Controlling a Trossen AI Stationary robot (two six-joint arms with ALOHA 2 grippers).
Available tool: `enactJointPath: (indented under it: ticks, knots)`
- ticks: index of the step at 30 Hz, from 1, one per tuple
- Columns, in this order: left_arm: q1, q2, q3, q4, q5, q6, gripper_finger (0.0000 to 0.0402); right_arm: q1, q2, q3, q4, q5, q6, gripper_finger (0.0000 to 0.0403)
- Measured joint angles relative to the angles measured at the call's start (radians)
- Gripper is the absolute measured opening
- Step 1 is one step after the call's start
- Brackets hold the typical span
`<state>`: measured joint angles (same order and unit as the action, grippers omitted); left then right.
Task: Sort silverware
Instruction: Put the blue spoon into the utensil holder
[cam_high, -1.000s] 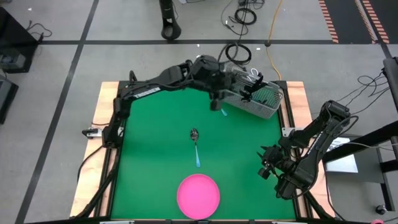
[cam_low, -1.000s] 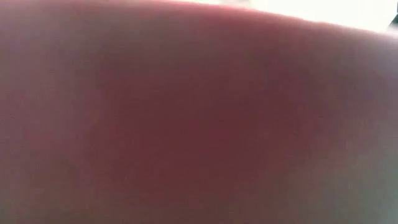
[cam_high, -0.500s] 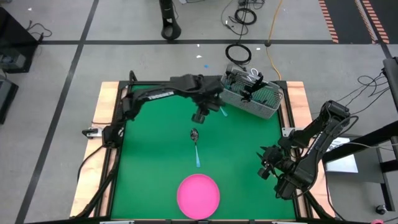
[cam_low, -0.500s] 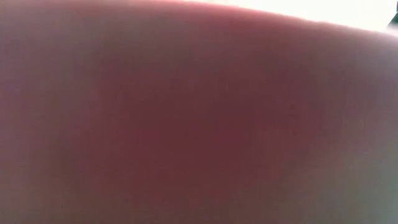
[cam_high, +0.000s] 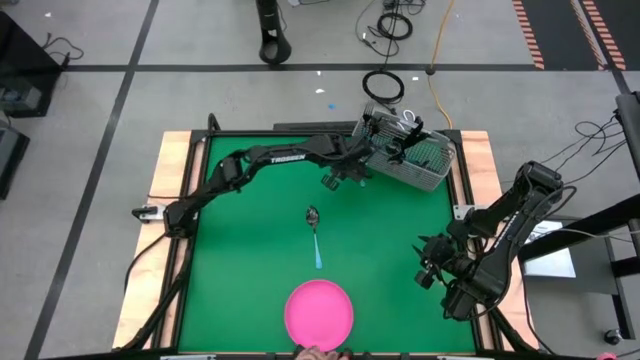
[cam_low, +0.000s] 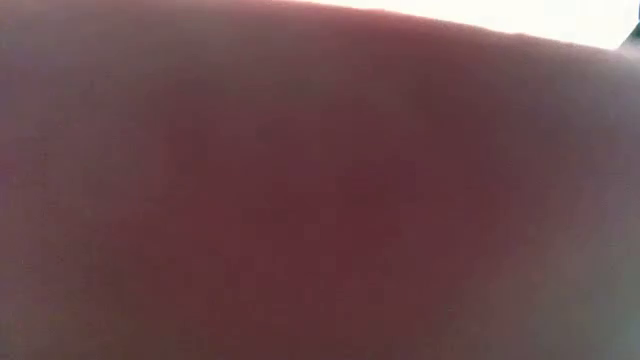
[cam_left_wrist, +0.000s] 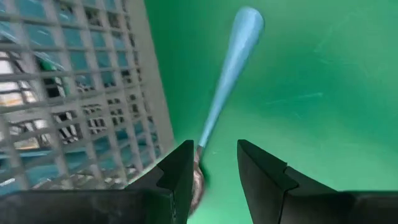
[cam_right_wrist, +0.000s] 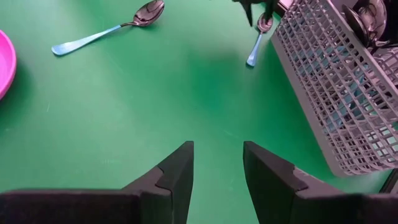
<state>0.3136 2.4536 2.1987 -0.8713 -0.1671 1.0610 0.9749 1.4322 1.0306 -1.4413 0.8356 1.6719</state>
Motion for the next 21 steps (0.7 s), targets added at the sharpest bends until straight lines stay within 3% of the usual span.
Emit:
enactJointPath:
  ticks: [21]
  knots:
    - [0.072,0.013,0.002,0.043,0.149,-0.112,0.0125,-0.001,0.000,0.000,-0.008,0.031,-0.037,0.0128]
